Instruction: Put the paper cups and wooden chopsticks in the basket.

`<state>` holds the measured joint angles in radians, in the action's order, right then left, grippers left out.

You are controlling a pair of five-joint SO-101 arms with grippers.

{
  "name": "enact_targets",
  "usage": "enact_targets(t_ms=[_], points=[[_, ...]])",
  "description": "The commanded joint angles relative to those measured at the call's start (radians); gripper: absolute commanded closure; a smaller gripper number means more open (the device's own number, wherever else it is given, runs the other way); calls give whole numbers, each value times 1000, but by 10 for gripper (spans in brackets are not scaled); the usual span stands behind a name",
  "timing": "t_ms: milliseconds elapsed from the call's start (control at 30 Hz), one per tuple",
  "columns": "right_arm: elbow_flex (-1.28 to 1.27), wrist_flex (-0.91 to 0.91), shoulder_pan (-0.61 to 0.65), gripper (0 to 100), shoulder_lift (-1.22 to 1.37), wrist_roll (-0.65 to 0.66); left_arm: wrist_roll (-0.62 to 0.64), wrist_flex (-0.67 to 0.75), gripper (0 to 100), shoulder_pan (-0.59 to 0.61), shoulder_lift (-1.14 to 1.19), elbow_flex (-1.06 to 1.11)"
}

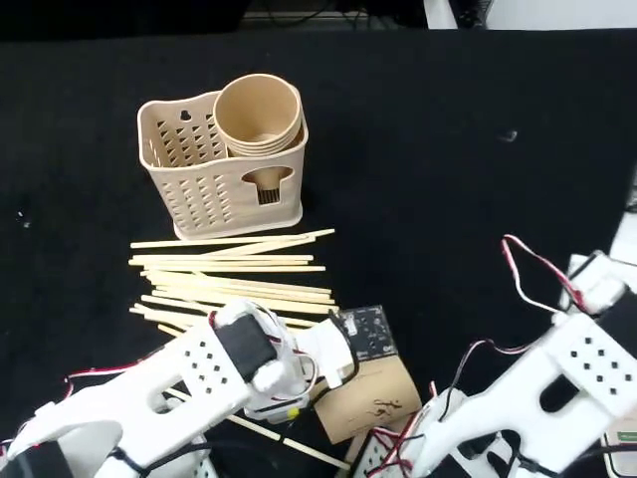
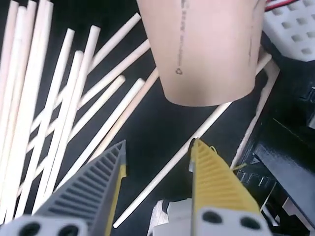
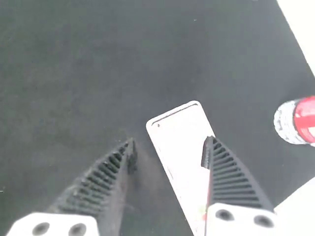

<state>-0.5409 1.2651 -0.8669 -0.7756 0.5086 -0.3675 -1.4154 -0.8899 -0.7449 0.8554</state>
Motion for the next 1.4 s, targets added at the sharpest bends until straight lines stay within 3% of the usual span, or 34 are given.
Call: enact_targets(t_ms=[0,300,467,733,967,1100,1267,1367], points=[[27,-5,-38,781,45,64,2,6,787,39,-14,-13],[64,489,172,783,352,750,9,-34,787,539,-14,-157],[-10,499,288,782,387,1091,9,-132,787,680,-14,-249],[-248,496,509,780,160,1318,9,-64,787,826,-14,-206],[-381,497,867,779,-147,1321,98,-49,787,846,-14,-197],[-455,496,1163,782,-263,1208,109,-52,787,863,-14,-197],[-470,494,1514,781,-320,991,114,-46,787,1033,-14,-206],[-464,483,1642,780,-337,925,114,-46,787,1168,-14,-217]])
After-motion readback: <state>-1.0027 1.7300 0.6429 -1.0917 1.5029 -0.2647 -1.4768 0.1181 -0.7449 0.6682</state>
